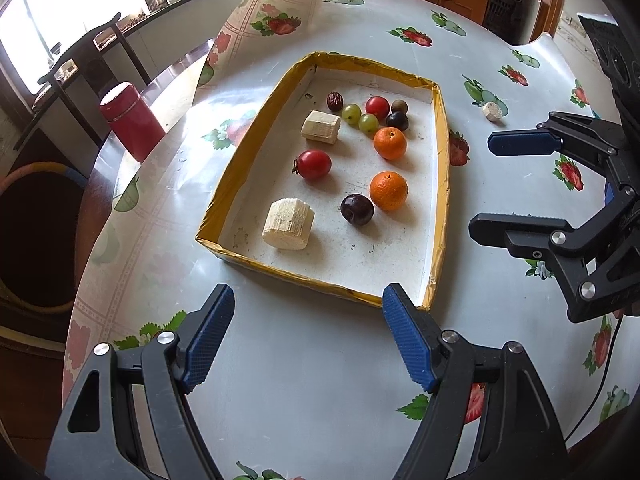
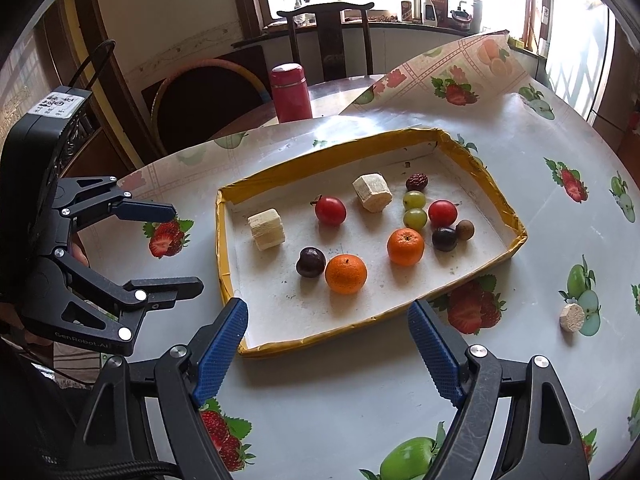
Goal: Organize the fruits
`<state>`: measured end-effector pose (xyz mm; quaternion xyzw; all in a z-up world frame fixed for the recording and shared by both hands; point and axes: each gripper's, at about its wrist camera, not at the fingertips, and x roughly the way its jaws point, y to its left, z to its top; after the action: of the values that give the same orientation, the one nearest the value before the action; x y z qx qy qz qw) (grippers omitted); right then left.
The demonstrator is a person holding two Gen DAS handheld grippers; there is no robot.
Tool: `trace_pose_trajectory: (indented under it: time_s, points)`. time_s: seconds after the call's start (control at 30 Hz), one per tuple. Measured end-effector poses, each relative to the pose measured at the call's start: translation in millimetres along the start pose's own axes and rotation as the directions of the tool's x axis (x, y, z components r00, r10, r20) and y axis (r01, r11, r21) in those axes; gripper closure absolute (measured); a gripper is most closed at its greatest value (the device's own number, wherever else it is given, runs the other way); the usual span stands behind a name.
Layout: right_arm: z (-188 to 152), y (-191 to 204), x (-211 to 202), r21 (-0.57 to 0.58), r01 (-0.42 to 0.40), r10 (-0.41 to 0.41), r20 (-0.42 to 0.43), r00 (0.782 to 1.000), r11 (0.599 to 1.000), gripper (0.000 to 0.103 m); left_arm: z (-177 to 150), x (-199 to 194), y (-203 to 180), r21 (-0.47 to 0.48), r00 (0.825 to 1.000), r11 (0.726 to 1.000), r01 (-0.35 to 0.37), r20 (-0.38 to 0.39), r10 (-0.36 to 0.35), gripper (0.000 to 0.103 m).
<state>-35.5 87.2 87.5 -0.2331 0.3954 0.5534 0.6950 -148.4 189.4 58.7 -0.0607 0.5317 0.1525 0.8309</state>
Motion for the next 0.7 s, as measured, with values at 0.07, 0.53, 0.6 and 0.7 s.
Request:
trace_pose_trajectory:
  time_s: [0.07, 0.53, 0.6, 0.7]
  points:
    - [0.7, 0.7, 0.5, -0.002, -0.002, 0.002, 0.001, 1.000, 1.000, 0.019, -0.5, 0.5, -0.2, 0.003, 1.000, 1.000, -0.002, 0.000, 0.002, 0.026]
    - [4.6, 3.3, 0.0, -0.010, -0.010, 0.010, 0.015, 1.000, 1.000, 0.019, -0.2, 0.3, 2.8, -0.004, 1.000, 1.000, -0.007, 0.008, 0.007, 0.026]
    - [3.9, 2.9, 0.1, -0.008, -0.010, 0.010, 0.016, 1.000, 1.000, 0.019, 0.1, 0.1, 2.4, -0.003, 1.000, 1.000, -0.009, 0.008, 0.009, 0.026]
    - [3.5, 2.5, 0.1, -0.006, -0.011, 0.011, 0.017, 1.000, 1.000, 0.019, 0.0, 1.3, 2.7, -0.005, 1.000, 1.000, -0.006, 0.005, 0.006, 0.026]
